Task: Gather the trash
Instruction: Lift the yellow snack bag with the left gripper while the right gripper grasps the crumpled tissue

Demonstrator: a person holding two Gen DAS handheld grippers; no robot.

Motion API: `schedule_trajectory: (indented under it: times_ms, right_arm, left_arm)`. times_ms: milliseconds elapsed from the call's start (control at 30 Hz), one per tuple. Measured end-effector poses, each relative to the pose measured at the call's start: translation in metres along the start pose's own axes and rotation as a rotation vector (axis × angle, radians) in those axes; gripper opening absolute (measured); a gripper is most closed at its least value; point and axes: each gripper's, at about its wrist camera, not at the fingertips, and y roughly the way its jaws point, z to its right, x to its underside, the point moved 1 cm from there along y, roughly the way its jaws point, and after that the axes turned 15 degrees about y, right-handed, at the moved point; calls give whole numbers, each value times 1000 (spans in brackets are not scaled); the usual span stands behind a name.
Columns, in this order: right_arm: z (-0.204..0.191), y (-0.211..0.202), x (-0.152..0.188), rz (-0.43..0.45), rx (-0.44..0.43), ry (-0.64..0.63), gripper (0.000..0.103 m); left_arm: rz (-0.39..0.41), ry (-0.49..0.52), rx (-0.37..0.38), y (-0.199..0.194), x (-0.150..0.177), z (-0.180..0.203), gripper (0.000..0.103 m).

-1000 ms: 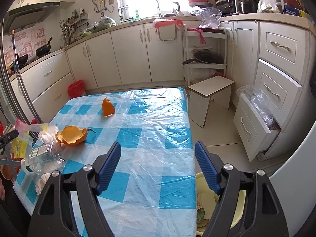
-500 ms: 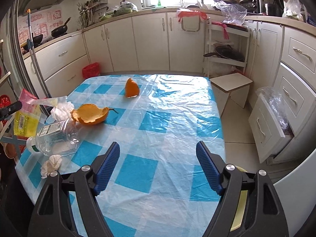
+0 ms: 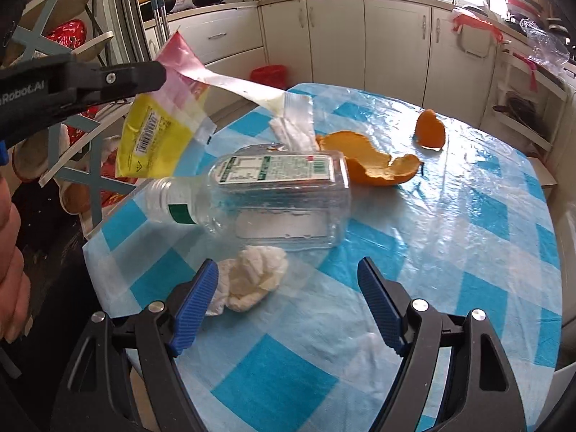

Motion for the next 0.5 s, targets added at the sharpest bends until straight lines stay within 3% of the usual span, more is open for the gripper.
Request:
schedule_trajectory:
  times_ms: [200,267,333,400,500]
  right_arm:
    - [-16,24,3,-58,12,-25,76]
    - [-17,25,3,-61,25,-22,72]
    - [-13,28,3,-80,26,-9,54]
    - [-9,25,2,-73,45,-17,44]
    - [-1,19,1,-73,41,1,38]
  left_arm:
    - [9,14,9,-3,1,2,10]
    - [11,17,12,-3,0,3,10]
    - [11,18,16,-3,1,4,10]
    - [11,19,20,-3,1,5,10]
    - [13,22,24,-4,1,7,10]
